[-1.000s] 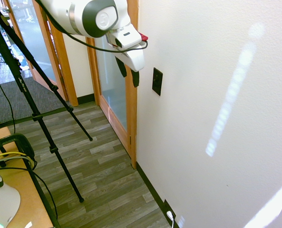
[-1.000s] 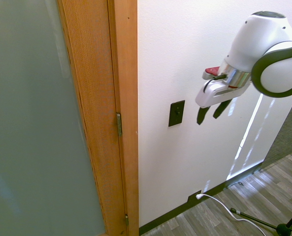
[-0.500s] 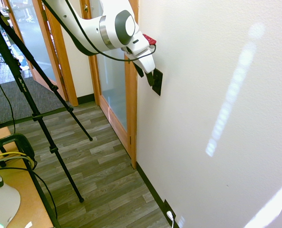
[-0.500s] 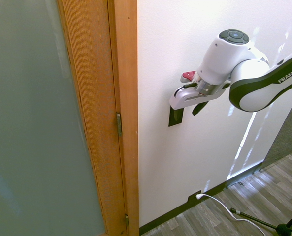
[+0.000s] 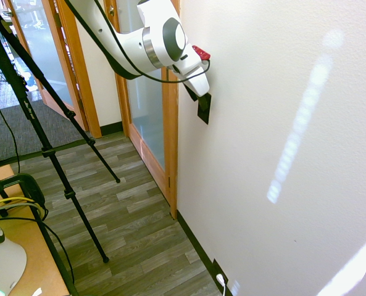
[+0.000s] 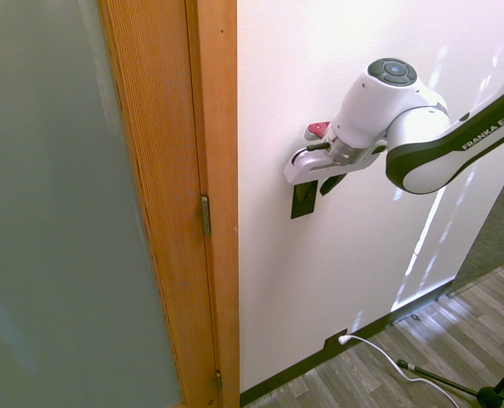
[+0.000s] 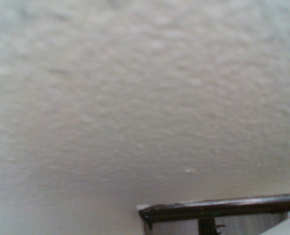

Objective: Turn off the light

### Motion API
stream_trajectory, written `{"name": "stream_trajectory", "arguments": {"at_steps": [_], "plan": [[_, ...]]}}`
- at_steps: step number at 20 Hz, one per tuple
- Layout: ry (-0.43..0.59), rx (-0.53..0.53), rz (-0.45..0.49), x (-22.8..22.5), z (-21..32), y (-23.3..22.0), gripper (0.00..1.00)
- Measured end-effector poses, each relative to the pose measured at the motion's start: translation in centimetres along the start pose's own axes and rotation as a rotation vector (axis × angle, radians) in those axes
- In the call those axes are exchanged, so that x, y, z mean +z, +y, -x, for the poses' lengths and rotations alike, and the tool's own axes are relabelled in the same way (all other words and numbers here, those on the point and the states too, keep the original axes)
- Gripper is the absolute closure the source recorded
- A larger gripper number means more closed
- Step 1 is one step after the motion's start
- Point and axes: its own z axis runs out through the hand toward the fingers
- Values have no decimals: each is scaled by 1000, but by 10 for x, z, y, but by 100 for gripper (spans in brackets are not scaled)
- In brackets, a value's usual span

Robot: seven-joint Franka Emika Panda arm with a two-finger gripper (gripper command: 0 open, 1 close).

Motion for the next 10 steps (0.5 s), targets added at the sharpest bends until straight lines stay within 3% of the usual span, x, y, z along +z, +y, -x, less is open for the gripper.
{"name": "stream_trajectory", "arguments": {"at_steps": [10], "plan": [[4, 7, -3, 2, 0, -4, 100]]}}
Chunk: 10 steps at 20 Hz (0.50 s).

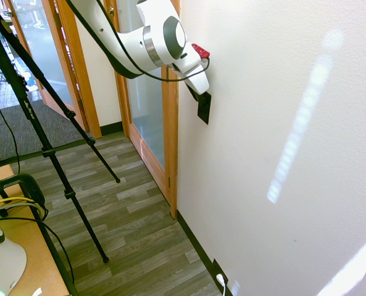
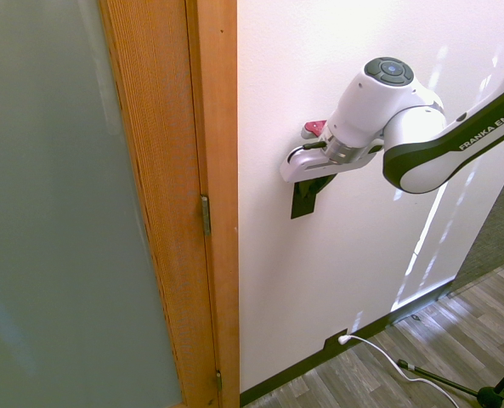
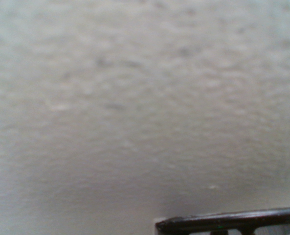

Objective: Turn off the light

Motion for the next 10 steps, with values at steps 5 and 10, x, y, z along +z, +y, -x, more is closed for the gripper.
{"name": "stream_trajectory", "arguments": {"at_steps": [5, 10], "plan": [[-1, 3, 6, 5, -1, 1, 100], [-4, 3, 9, 8, 0, 1, 100]]}}
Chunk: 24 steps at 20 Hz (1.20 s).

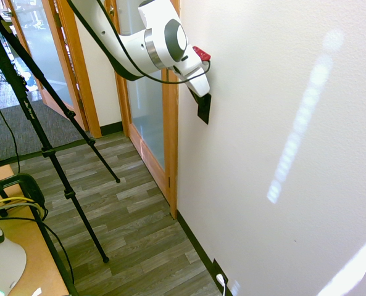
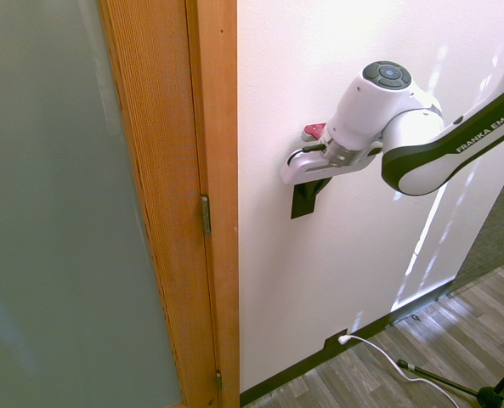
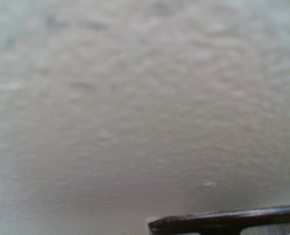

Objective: Turn off the light

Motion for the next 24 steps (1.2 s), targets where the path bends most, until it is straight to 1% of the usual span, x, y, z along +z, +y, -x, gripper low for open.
{"name": "stream_trajectory", "arguments": {"at_steps": [5, 6, 17, 22, 24], "plan": [[-6, -3, 29, 18, 4, 1, 100], [-8, -3, 30, 18, 5, 1, 0], [-26, -66, 16, 16, 6, 3, 0], [-29, -84, -14, 15, 14, 5, 0], [-34, -86, -35, 14, 23, 15, 0]]}}
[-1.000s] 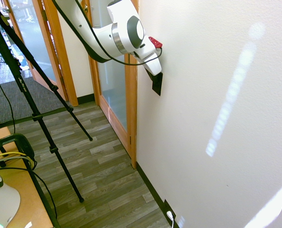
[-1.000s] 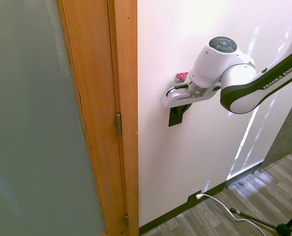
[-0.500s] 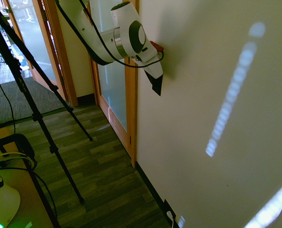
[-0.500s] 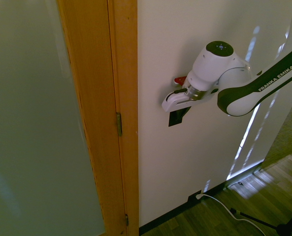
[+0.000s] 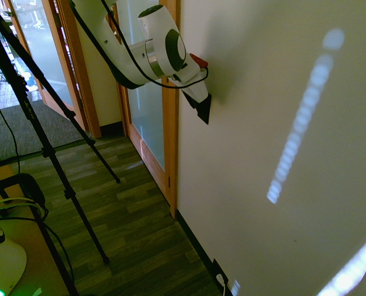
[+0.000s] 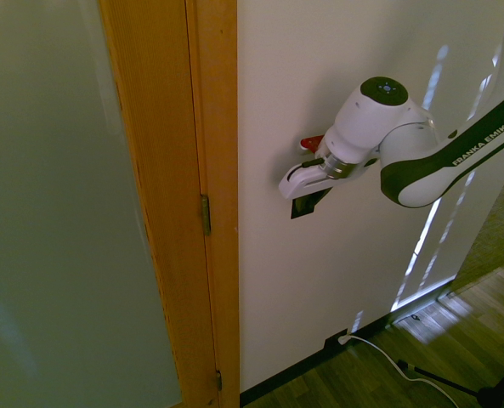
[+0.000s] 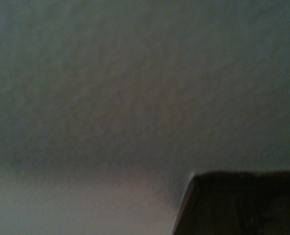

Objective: Turn off the light

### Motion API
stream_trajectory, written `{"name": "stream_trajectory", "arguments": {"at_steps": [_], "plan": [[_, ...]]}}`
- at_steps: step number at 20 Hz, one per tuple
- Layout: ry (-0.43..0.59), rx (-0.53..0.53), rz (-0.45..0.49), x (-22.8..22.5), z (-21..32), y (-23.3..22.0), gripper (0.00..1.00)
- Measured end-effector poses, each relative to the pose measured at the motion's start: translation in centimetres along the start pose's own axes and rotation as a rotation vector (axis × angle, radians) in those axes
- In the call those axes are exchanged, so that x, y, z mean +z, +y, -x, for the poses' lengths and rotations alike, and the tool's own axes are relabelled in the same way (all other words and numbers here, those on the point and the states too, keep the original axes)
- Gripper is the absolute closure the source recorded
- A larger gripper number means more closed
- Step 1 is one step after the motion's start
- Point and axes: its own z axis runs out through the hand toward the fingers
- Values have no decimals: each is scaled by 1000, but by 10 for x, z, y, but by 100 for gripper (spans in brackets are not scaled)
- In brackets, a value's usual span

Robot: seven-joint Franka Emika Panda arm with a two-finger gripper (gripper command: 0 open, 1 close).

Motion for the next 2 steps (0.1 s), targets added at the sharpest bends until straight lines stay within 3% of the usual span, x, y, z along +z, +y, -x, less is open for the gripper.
{"name": "stream_trajectory", "arguments": {"at_steps": [2], "plan": [[-7, 2, -17, -2, 16, 16, 0]]}}
